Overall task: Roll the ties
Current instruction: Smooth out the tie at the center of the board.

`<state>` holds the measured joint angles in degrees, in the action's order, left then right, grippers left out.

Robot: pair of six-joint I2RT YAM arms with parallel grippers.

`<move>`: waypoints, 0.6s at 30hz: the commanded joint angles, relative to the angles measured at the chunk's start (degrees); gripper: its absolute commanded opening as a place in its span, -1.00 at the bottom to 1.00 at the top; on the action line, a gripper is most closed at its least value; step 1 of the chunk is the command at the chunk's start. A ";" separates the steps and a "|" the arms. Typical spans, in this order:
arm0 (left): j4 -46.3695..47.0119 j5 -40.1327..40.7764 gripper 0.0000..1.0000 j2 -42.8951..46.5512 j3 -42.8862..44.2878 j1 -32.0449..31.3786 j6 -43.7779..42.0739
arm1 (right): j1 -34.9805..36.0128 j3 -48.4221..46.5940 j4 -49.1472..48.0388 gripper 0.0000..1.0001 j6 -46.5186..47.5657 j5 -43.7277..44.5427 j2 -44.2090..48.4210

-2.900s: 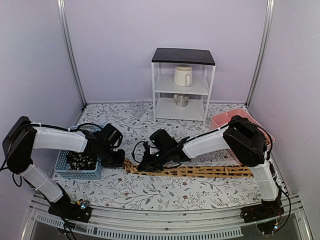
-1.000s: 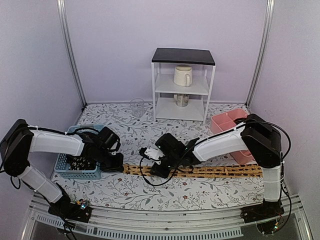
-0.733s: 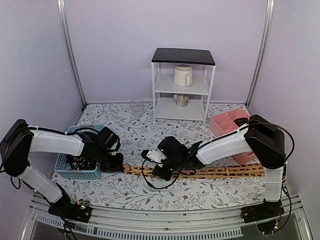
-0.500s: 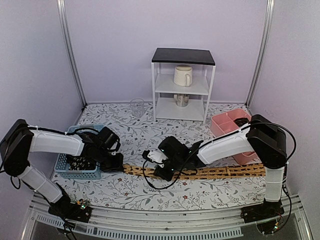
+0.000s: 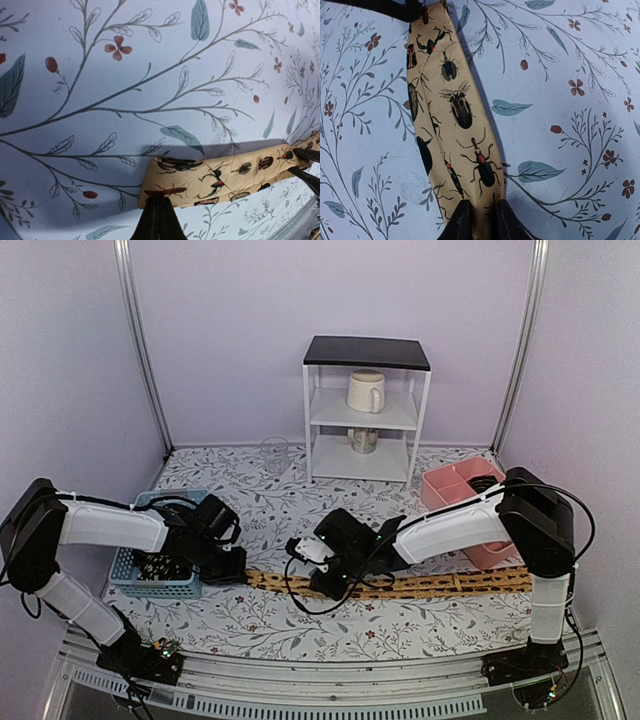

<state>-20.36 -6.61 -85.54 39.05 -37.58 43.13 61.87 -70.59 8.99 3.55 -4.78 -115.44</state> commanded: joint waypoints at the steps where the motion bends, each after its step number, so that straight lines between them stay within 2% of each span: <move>1: -1.00 0.97 -1.00 -0.42 -0.46 0.68 -0.42 | 0.35 -2.93 3.52 -0.67 -2.21 0.12 2.89; 6: -1.09 1.31 -1.00 -0.43 -0.73 0.72 -0.17 | 0.93 -3.76 5.17 -0.77 -5.62 -0.07 3.93; 15: -1.08 1.64 -1.00 -0.19 -1.05 0.67 0.36 | 1.07 -5.13 8.61 -0.71 -11.90 -1.45 3.23; 18: -0.93 1.56 -1.00 -0.13 -1.14 0.67 0.55 | 1.38 -4.58 7.80 -0.61 -14.46 -1.97 2.77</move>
<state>-20.29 -6.50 -85.54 38.94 -37.58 43.18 62.63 -74.32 15.66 -6.37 -5.34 -115.13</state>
